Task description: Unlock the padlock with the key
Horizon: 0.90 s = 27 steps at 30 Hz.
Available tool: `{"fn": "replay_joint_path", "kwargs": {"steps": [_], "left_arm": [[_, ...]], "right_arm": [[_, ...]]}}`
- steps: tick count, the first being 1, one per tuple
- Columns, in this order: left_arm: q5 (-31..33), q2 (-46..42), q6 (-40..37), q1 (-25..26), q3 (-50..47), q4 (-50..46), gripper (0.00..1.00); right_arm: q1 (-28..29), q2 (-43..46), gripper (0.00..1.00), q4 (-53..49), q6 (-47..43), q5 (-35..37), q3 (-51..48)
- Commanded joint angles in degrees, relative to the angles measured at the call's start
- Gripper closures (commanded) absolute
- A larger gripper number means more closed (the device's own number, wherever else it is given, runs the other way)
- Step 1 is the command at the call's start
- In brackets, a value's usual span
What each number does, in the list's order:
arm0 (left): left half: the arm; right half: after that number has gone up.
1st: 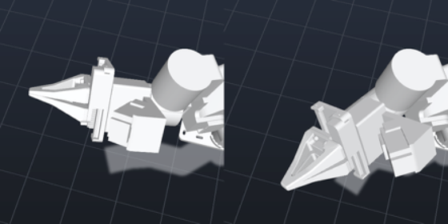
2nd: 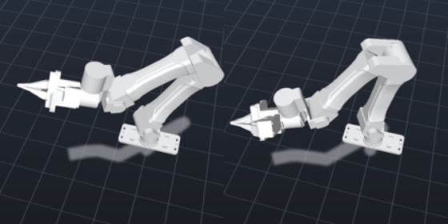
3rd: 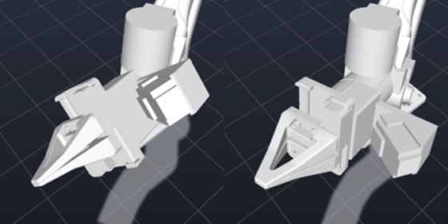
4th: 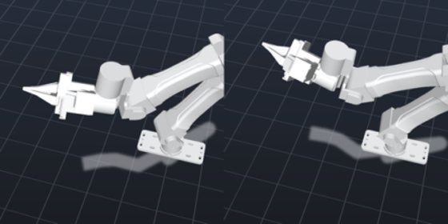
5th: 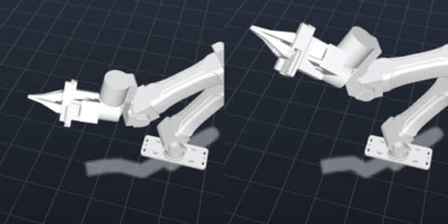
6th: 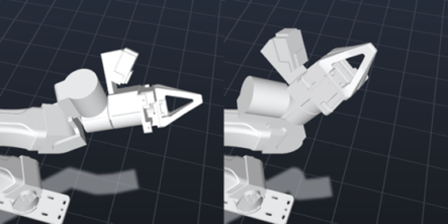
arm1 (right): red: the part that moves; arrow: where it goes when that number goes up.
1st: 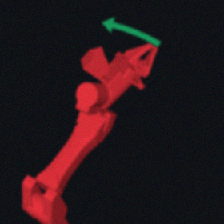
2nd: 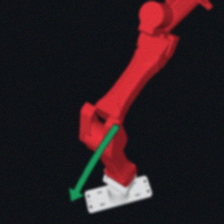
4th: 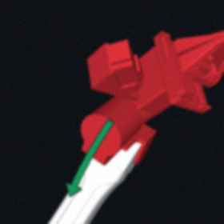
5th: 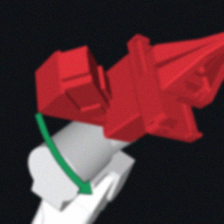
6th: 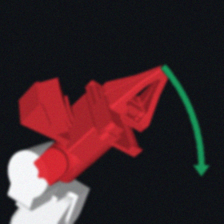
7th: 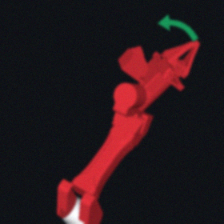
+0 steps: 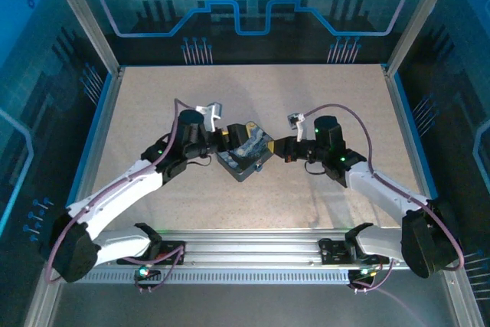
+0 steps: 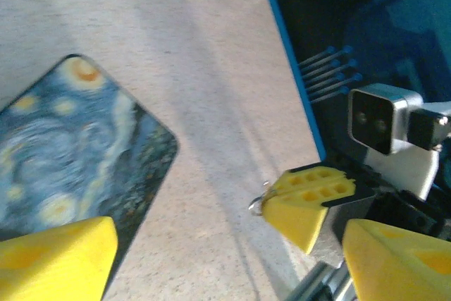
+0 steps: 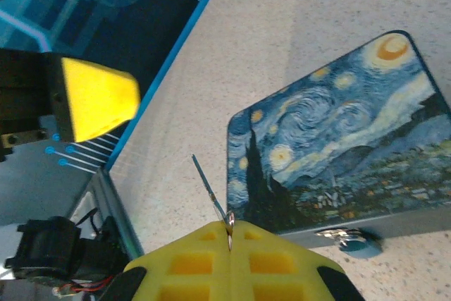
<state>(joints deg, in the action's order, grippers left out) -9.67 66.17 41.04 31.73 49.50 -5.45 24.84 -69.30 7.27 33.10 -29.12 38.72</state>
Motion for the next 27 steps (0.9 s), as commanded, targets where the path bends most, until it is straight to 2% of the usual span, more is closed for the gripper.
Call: {"fn": "replay_joint_path", "kwargs": {"steps": [1, 6, 17, 22, 25, 27], "left_arm": [[7.08, -2.88, 4.07, -1.44, -2.88, -12.49, 0.11], [6.46, -2.53, 8.84, -4.14, -6.47, -14.88, 0.09], [-0.31, 8.69, 11.35, -5.54, -10.12, 1.49, 0.07], [-1.27, 12.73, 10.66, -6.88, -9.94, 4.41, 0.14], [-1.78, 14.53, 9.72, -8.44, -9.36, 6.2, 0.24], [-2.31, 15.72, 8.85, -9.45, -8.36, 7.02, 0.25]], "right_arm": [[0.29, 1.01, 1.0, -4.3, -1.85, 3.7, 0.48], [0.3, 0.7, 1.0, -6.9, -2.16, 5.6, 0.98], [0.3, 0.84, 1.0, -8.68, -2.67, 6.72, 1.09], [0.3, 0.86, 1.0, -9.27, -2.85, 6.72, 1.43], [0.3, 0.96, 1.0, -9.48, -2.95, 6.64, 1.4], [0.3, 0.89, 1.0, -9.7, -3.02, 6.54, 1.49]]}}
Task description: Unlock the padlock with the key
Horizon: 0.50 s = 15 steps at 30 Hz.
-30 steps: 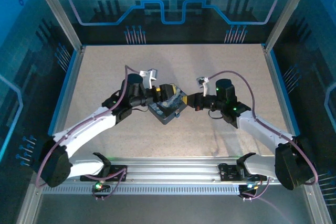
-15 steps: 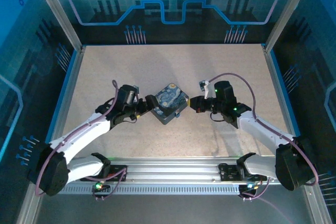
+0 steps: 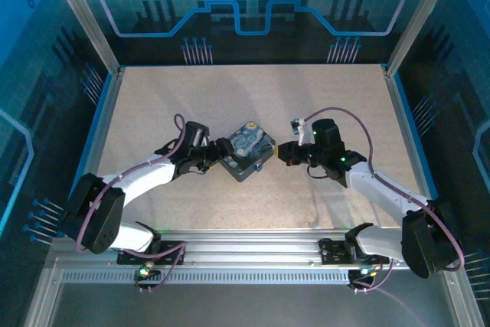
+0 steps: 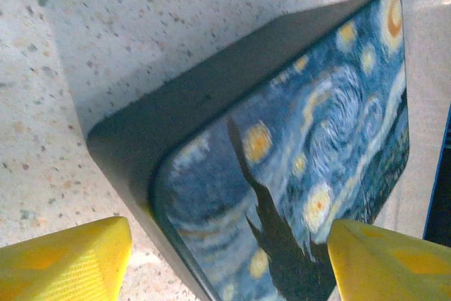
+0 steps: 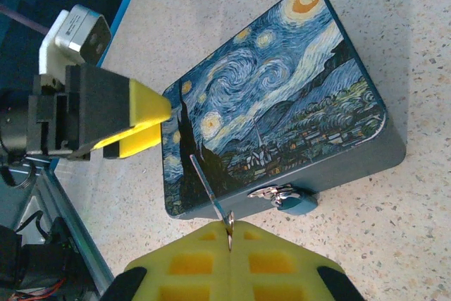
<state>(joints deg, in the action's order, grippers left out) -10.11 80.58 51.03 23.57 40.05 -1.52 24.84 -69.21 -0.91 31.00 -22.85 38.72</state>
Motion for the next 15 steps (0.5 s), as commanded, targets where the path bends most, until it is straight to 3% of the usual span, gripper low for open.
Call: {"fn": "replay_joint_path", "kwargs": {"steps": [1, 15], "left_arm": [[-2.13, 1.92, -1.55, -1.85, 1.72, 3.51, 0.26], [-9.32, 15.27, -6.76, -4.59, 16.61, 4.0, 0.27]], "right_arm": [[0.3, 0.68, 1.0, -1.65, -1.01, 0.18, 1.56], [0.3, 1.49, 1.0, -2.43, -1.03, -0.09, 1.67]]}}
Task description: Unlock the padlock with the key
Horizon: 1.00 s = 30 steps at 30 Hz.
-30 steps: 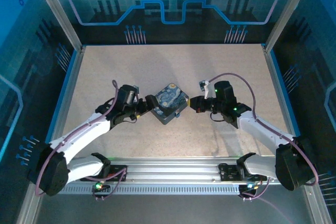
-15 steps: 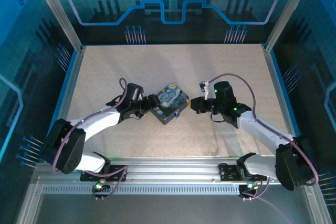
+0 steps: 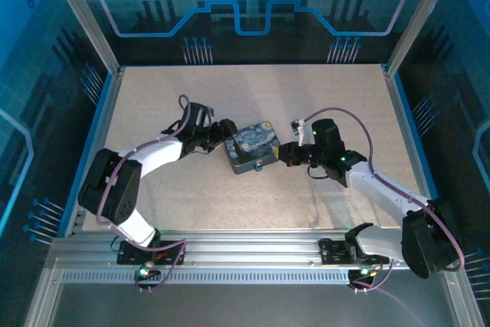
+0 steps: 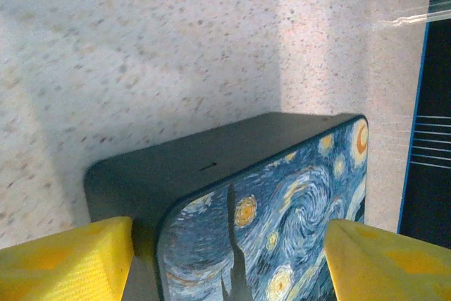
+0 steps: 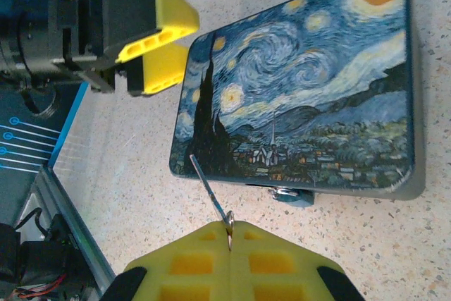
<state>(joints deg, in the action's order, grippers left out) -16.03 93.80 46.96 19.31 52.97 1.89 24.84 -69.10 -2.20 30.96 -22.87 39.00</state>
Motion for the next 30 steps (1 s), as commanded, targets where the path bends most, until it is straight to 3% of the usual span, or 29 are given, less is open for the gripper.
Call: {"fn": "replay_joint_path", "kwargs": {"steps": [1, 9, 14, 23, 30], "left_arm": [[-4.24, 3.41, -3.37, -0.4, 5.11, 0.34, 0.27], [-7.34, 9.0, -7.2, -1.22, 13.64, -2.09, 0.26], [-6.04, 6.04, -10.36, -2.25, 14.74, -4.43, 0.25], [-1.34, -13.64, -10.23, -1.14, -2.32, -2.37, 0.22], [-3.92, -20.93, -2.99, 7.53, -13.34, -1.9, 0.21]], "right_arm": [[0.3, 1.49, 1.0, -1.39, -0.98, 0.11, 1.31], [0.3, 0.67, 1.0, 0.61, 0.99, -0.51, 0.48], [0.3, -0.15, 1.0, 1.95, 2.23, -1.54, -0.19], [-0.27, -5.1, 1.0, 4.26, 3.69, -4.02, 1.31], [-2.13, -11.92, 1.0, 6.32, 4.54, -6.44, 4.92]]}}
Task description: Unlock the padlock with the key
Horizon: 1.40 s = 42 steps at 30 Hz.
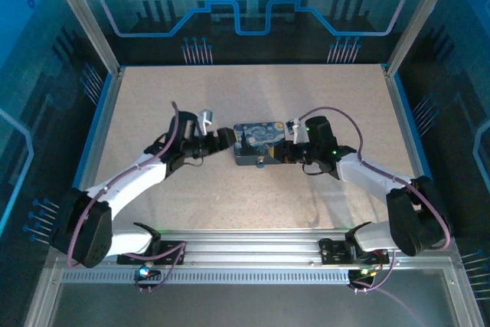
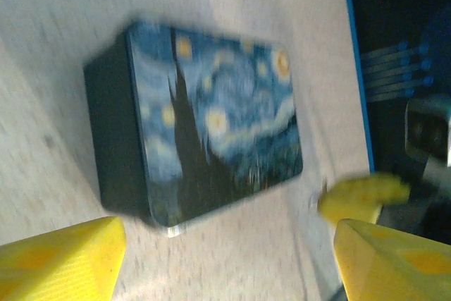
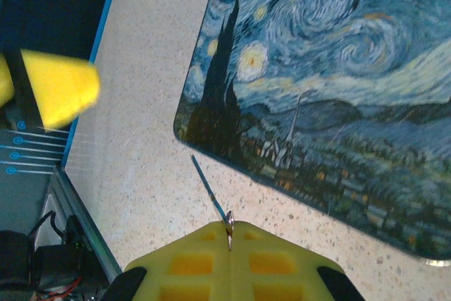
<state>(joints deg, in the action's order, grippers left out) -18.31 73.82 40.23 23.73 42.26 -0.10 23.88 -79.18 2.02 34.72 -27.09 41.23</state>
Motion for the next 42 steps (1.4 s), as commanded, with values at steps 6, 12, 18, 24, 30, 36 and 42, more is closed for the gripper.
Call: {"fn": "replay_joint_path", "kwargs": {"steps": [6, 12, 18, 24, 30, 36, 42], "left_arm": [[-1.72, 2.48, 9.81, 10.78, -5.72, 8.66, 0.21], [-4.75, 13.13, 11.91, 11.47, -2.45, 17.75, 0.22], [-3.0, 19.65, 7.86, 8.97, 3.04, 18.29, 0.22], [-3.84, 23.99, 2.42, 4.04, 8.45, 15.58, 0.24], [-3.59, 27.18, -5.63, 2.28, 14.44, 9.86, 0.24], [-0.87, 24.24, -6.63, 2.29, 10.13, 11.37, 0.24], [-0.91, 22.35, -7.29, 2.37, 4.22, 17.99, 0.24]], "right_arm": [[-2.86, -5.91, 1.0, 3.21, 0.62, -2.98, 5.03], [-4.2, -8.57, 1.0, 2.99, 0.01, -3.38, 6.09], [-5.06, -10.65, 1.0, 3.5, -0.55, -4.04, 6.66], [-5.33, -13.03, 1.0, 4.62, 0.09, -5.96, 7.97], [-5.35, -15.58, 1.0, 7.52, 2.17, -7.0, 9.63], [-5.33, -17.11, 1.0, 8.48, 2.63, -7.08, 12.32], [-5.3, -19.91, 1.0, 8.61, 2.81, -7.1, 14.69]]}}
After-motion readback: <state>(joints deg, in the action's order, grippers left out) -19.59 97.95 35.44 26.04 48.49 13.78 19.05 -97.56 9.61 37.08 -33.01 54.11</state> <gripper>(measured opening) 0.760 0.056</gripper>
